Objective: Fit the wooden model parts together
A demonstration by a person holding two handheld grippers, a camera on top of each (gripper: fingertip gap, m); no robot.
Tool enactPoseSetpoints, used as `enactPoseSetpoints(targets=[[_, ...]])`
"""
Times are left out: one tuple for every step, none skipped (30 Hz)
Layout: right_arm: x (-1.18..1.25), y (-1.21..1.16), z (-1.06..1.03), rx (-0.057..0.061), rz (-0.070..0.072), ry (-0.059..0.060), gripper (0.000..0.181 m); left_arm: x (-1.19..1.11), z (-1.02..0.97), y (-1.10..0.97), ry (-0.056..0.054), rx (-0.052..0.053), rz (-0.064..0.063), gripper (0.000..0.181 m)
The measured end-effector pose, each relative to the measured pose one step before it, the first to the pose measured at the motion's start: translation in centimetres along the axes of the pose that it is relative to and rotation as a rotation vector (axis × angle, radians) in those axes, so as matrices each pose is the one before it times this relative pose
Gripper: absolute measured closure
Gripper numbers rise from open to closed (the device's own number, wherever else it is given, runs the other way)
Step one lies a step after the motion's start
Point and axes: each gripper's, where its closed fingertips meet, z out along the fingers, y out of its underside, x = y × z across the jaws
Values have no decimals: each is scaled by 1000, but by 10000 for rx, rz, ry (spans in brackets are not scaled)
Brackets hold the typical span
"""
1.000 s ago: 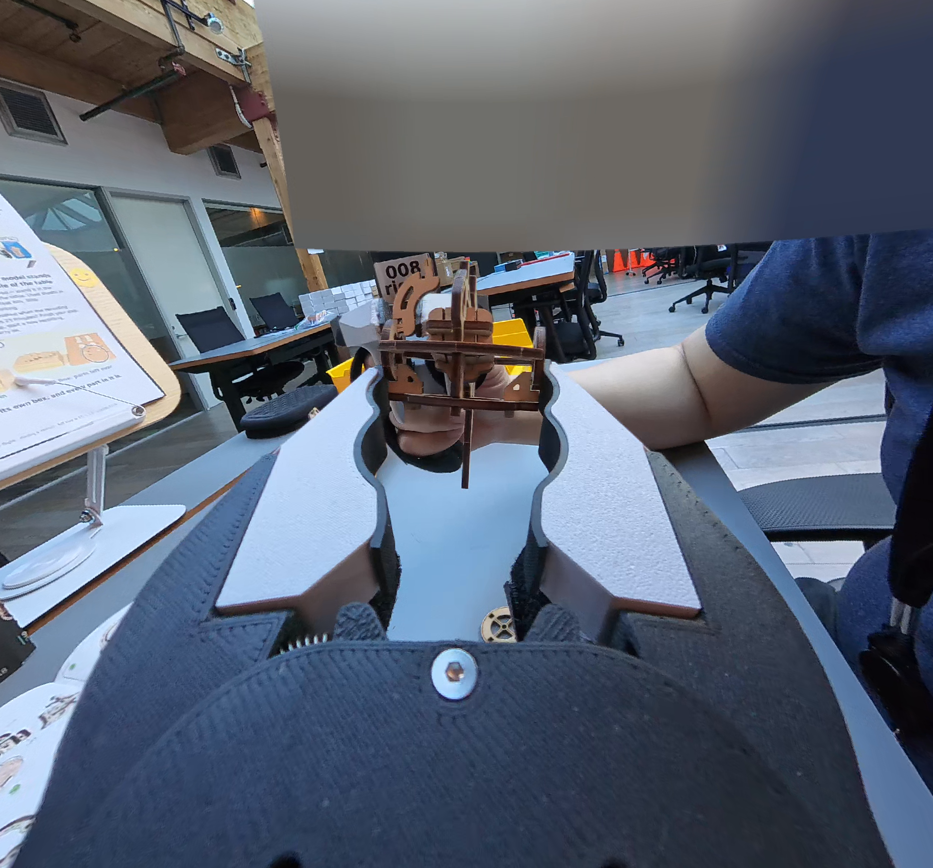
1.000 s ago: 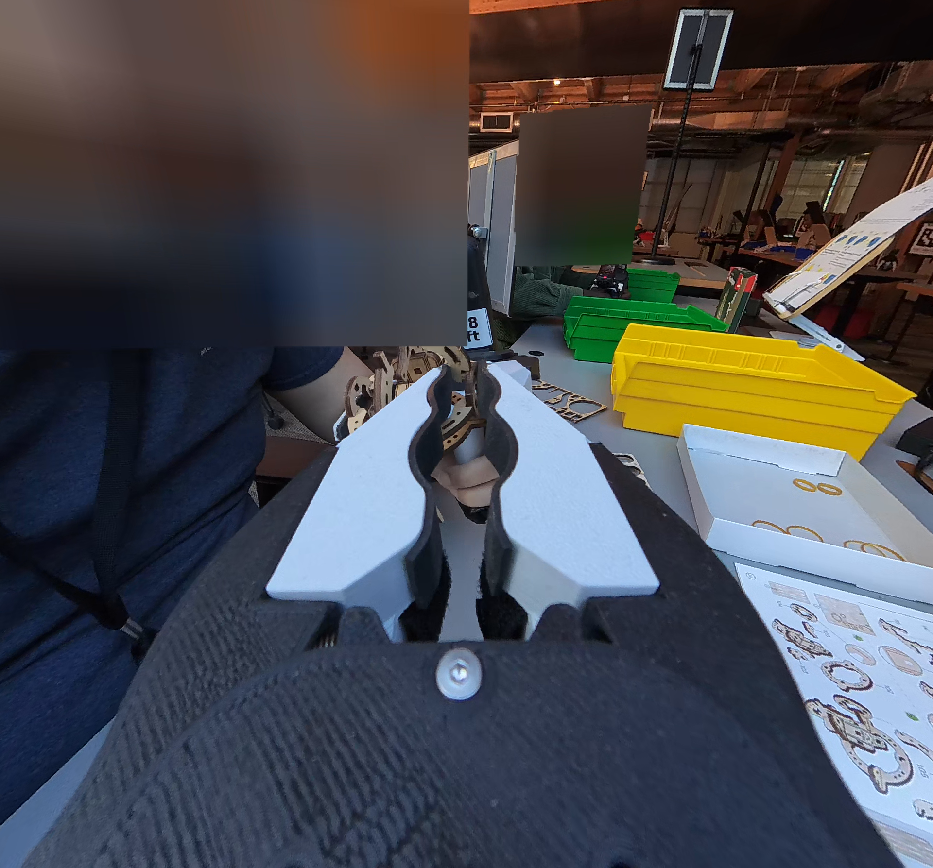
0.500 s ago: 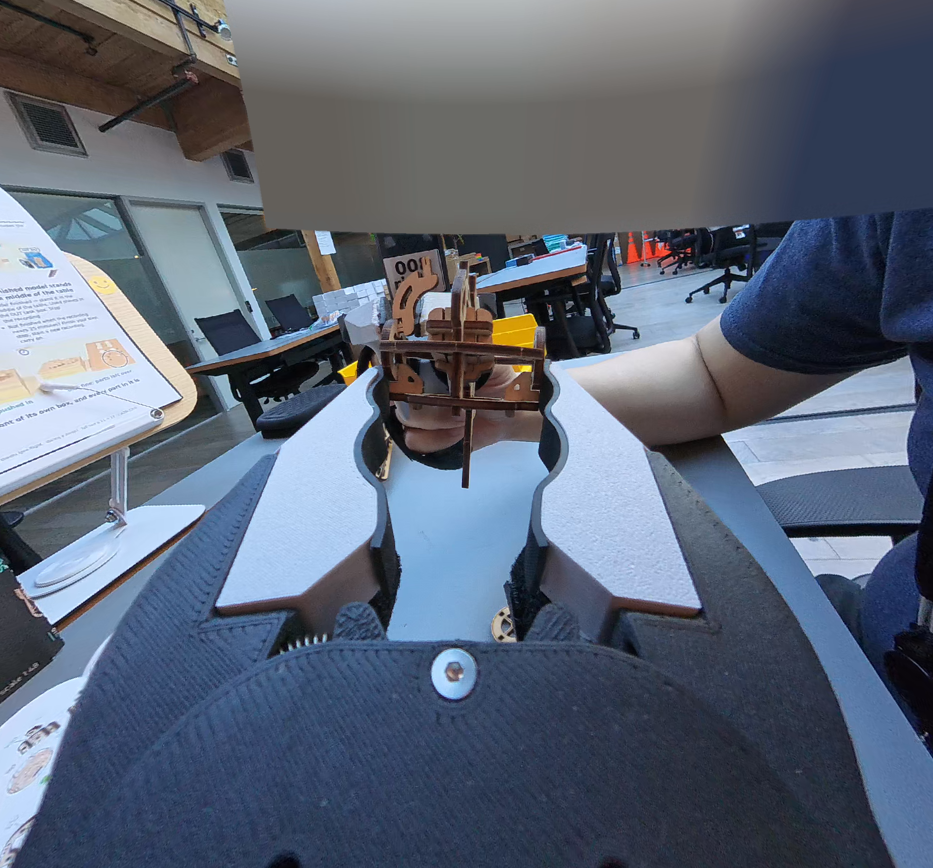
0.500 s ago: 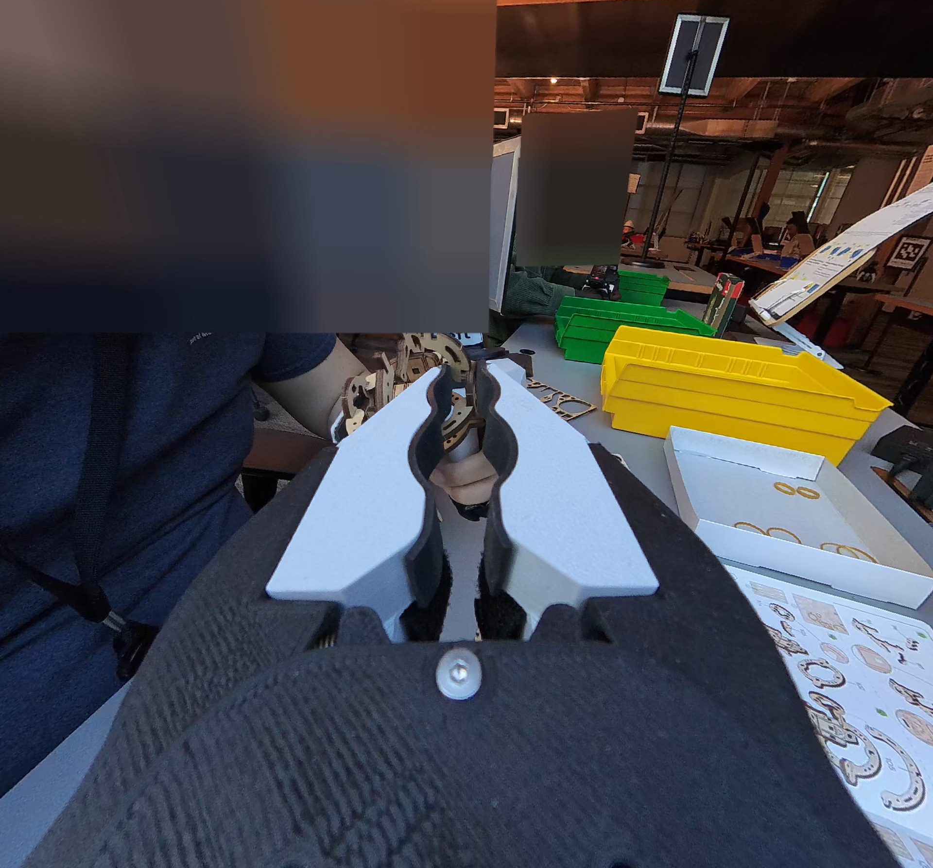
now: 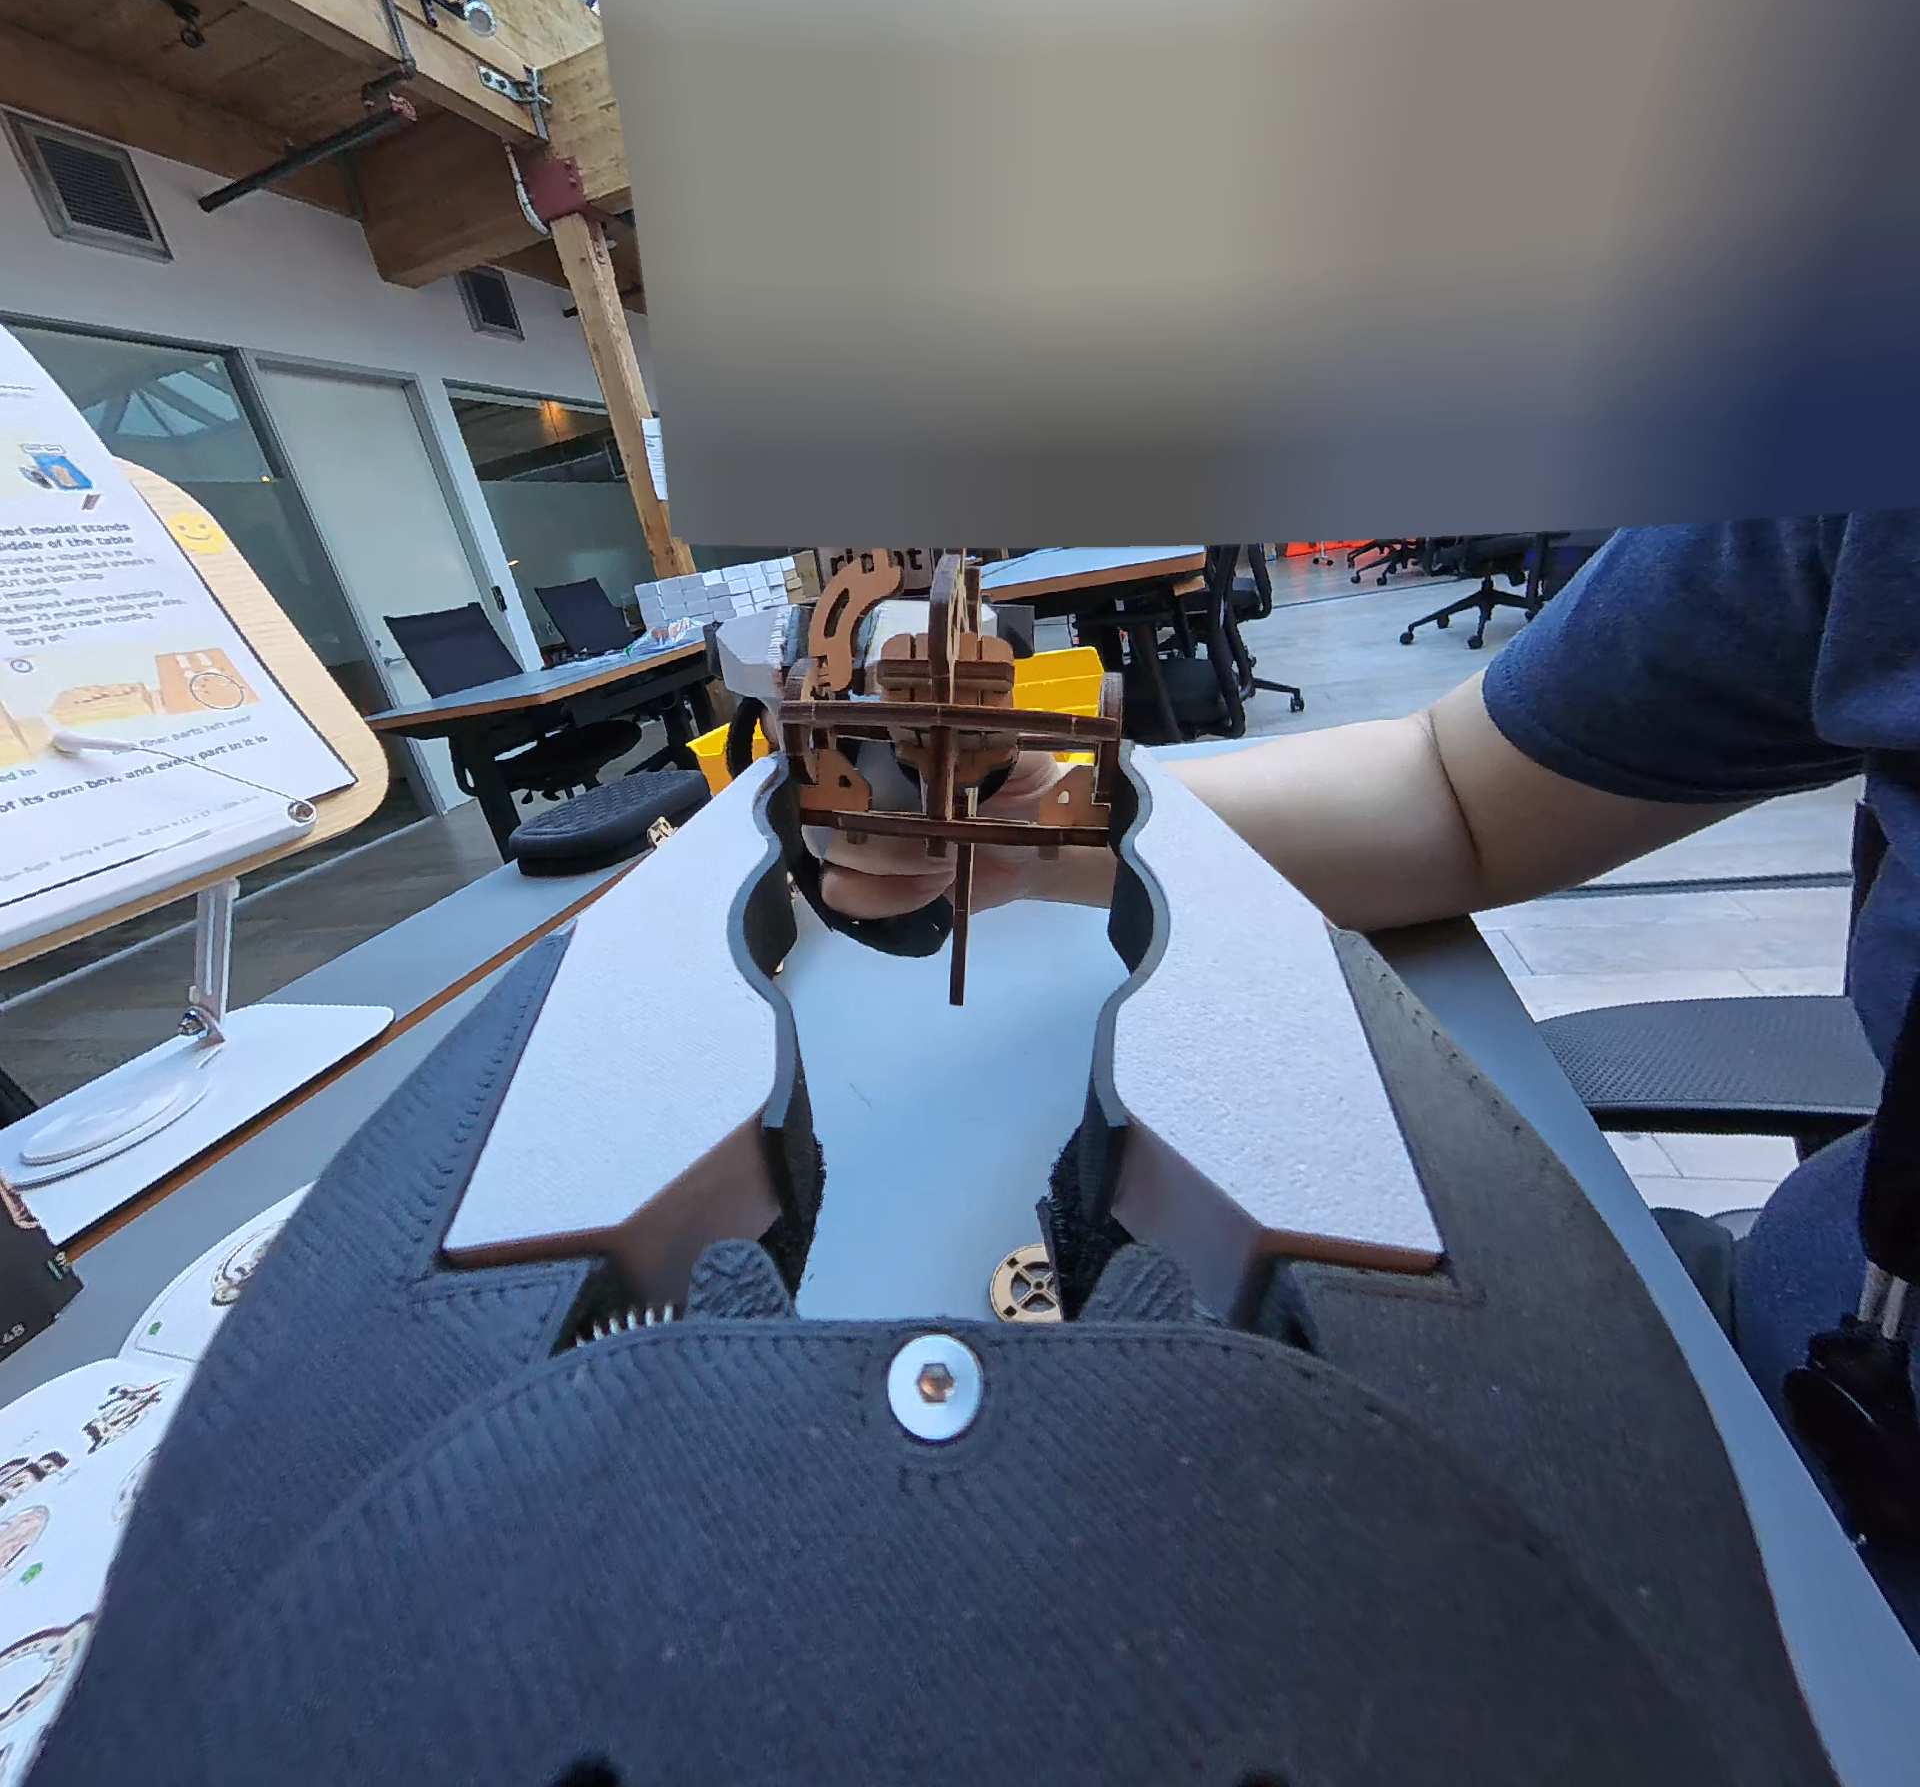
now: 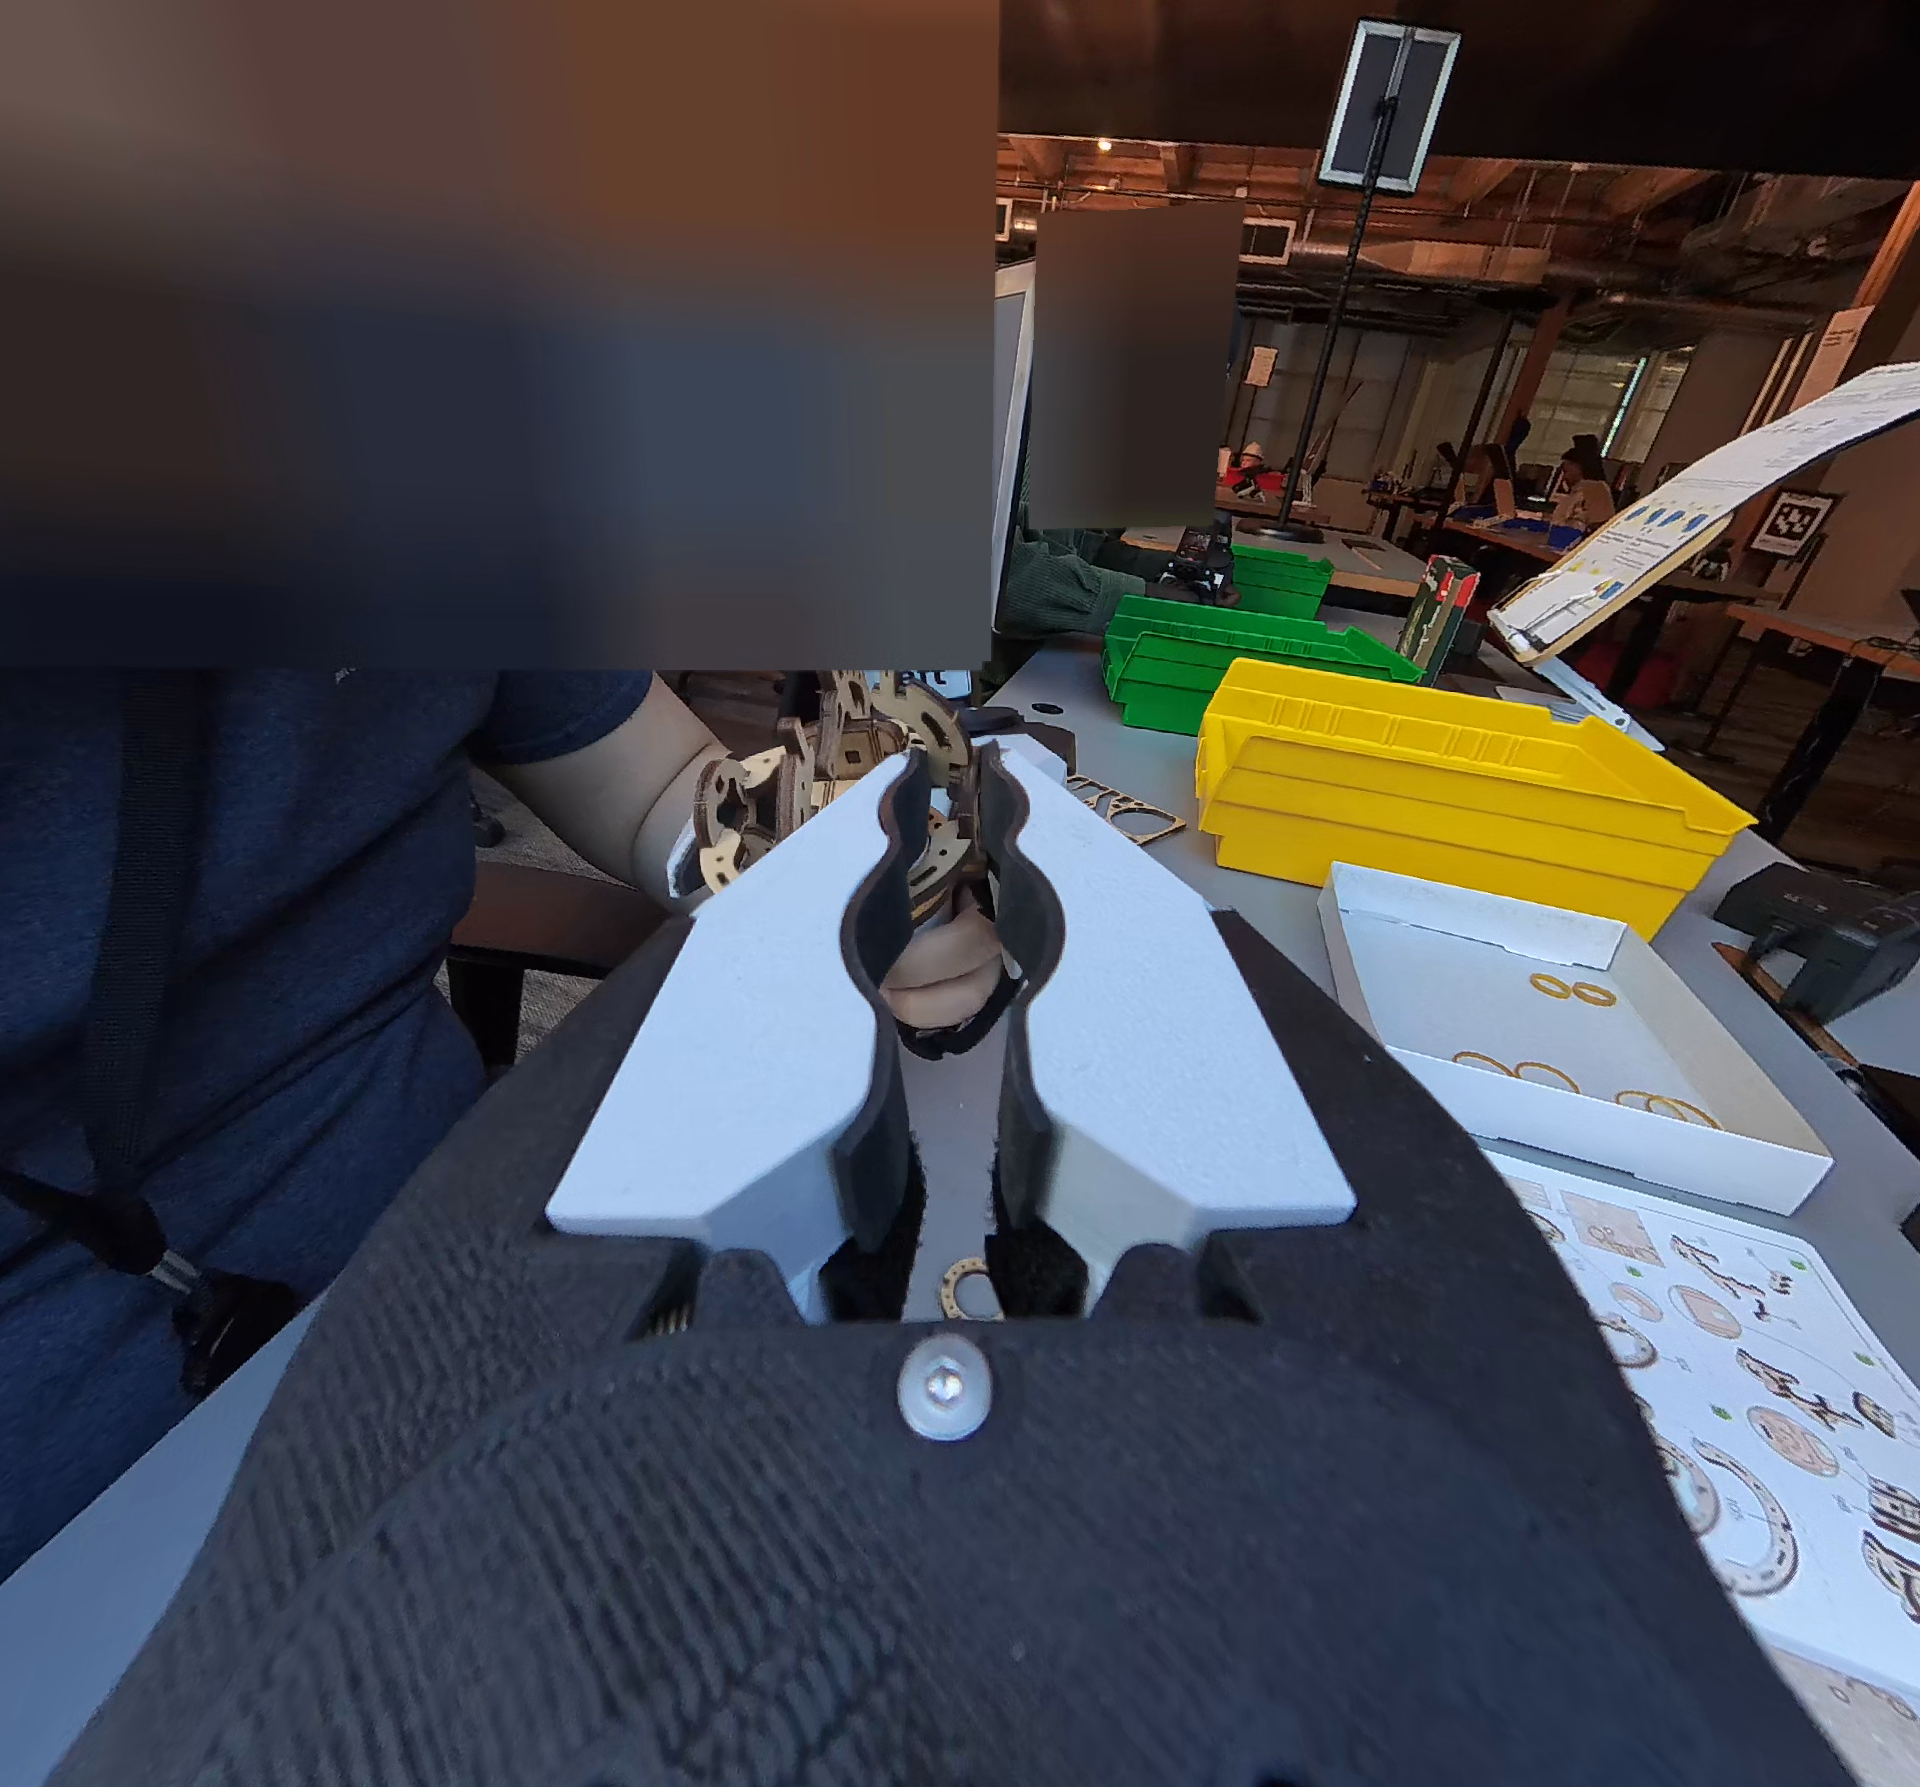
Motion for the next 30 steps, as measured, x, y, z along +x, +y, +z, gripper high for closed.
enactPoseSetpoints(targets=[[24, -1, 2, -6, 87, -2, 173, -26, 4, 2, -22, 12, 0, 123], [133, 12, -8, -26, 49, 86, 173, -63, 23, 39, -64, -15, 40, 123], [40, -8, 0, 9, -21, 57, 173, -4, 36, 27, -28, -7, 46, 123], [41, -3, 0, 7, 8, 50, 173, -23, 22, 9, -28, 1, 17, 123], [76, 5, 10, 0, 44, 52, 173, -61, -2, 10, -25, -2, -19, 123], [15, -16, 17, 23, 69, 1, 173, -17, -19, -22, 15, 20, -46, 123], [38, -2, 13, 25, 32, 16, 173, -29, -13, -15, 9, 16, -37, 123], [65, 7, 6, 19, 22, 23, 173, -51, -11, 9, -15, -2, -19, 123], [19, 6, 5, 27, 49, -9, 173, -23, -11, 14, -7, -8, -11, 123], [16, 6, 3, 19, 40, -10, 173, -21, 8, 7, -10, -9, -2, 123], [13, -2, -9, 23, 11, -9, 173, -13, 4, 6, -13, -5, 10, 123], [-24, -2, -8, 8, 1, -21, 173, 8, 7, 0, 1, 0, 7, 123], [0, 9, -11, 0, -7, -1, 173, 8, -8, 1, 1, 5, -10, 123], [18, -10, -11, 6, -7, -2, 173, -8, -1, -26, 0, 19, -24, 123], [-1, 1, -17, 5, -9, -1, 173, -12, -3, -3, 6, 13, -29, 123], [30, 20, 0, -13, -12, 13, 173, -16, -4, 0, 9, 6, -34, 123], [47, 21, -1, -14, -14, 24, 173, -27, -11, -2, 1, 12, -35, 123], [39, -3, -16, -13, -13, 23, 173, -34, -10, 7, 1, 14, -38, 123], [47, 23, -1, -28, 2, 23, 173, -34, 6, 20, 4, 2, -41, 123], [32, 18, -1, -24, 7, 8, 173, -24, 7, 11, 9, 1, -47, 123], [38, 21, -17, -22, -13, 13, 172, -21, 8, 21, 13, 3, -54, 123], [22, 29, -28, -22, -3, 9, 172, -19, 15, 45, 20, -4, -64, 123], [20, 18, -36, -7, 12, -3, 172, -5, 4, 38, 23, -2, -68, 123], [82, 22, -35, -7, 31, 28, 171, -29, 14, 19, 12, 6, -72, 123], [102, 3, -35, 5, 30, 44, 170, -34, 12, 33, 10, 3, -82, 123], [73, -1, -37, 14, 26, 30, 169, -46, 22, 36, 9, -10, -95, 123], [65, 4, -23, 5, 26, 21, 169, -55, 3, 36, 8, -6, -89, 123], [72, 33, -21, -9, 27, 32, 168, -36, -9, 19, 5, 6, -69, 123], [61, 27, -8, -3, 34, 25, 168, -34, 0, 15, 0, -5, -37, 123], [16, 30, -6, 9, 53, -11, 168, -13, -6, 16, -9, -4, 2, 123]])
